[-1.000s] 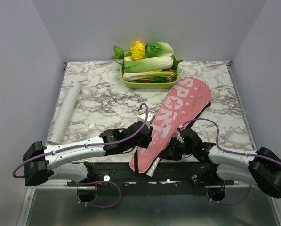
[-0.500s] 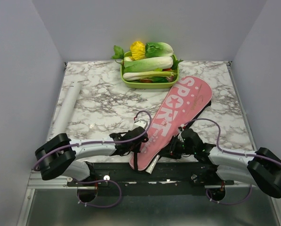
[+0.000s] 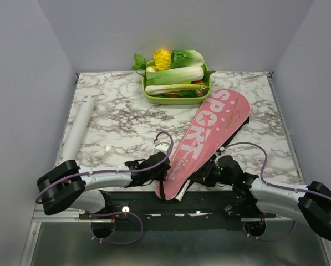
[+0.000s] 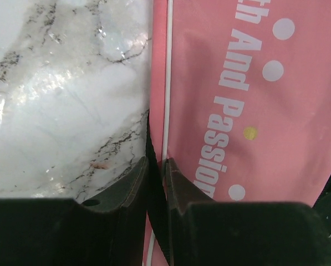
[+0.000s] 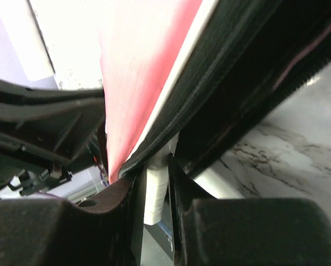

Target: Pack up the badminton gear

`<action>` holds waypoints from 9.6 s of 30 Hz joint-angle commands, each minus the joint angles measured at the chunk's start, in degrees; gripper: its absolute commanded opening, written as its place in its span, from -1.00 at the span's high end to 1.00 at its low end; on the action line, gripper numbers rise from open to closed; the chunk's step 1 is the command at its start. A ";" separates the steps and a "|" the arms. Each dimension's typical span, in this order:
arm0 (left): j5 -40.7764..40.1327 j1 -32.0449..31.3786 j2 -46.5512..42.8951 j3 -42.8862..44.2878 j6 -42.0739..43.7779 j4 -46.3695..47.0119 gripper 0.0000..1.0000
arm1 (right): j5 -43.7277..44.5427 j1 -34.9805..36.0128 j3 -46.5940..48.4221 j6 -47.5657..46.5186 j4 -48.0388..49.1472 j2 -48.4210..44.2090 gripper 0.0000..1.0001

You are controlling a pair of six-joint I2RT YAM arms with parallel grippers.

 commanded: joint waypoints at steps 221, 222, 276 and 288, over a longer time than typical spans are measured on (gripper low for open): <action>4.26 25.33 -11.73 18.12 8.97 -18.34 0.27 | -3.08 0.89 63.42 -33.44 -35.74 47.62 0.99; 3.73 25.41 -11.57 19.10 9.85 -20.79 0.27 | -3.17 -0.33 62.28 -33.79 -35.82 46.55 0.99; 15.58 35.70 -6.55 -1.46 2.65 -10.18 1.00 | -6.86 1.22 53.55 -32.74 -36.18 43.02 0.99; 18.57 31.92 -15.25 -3.74 0.98 -11.14 1.00 | -13.18 14.32 70.07 -24.48 -32.32 56.19 0.99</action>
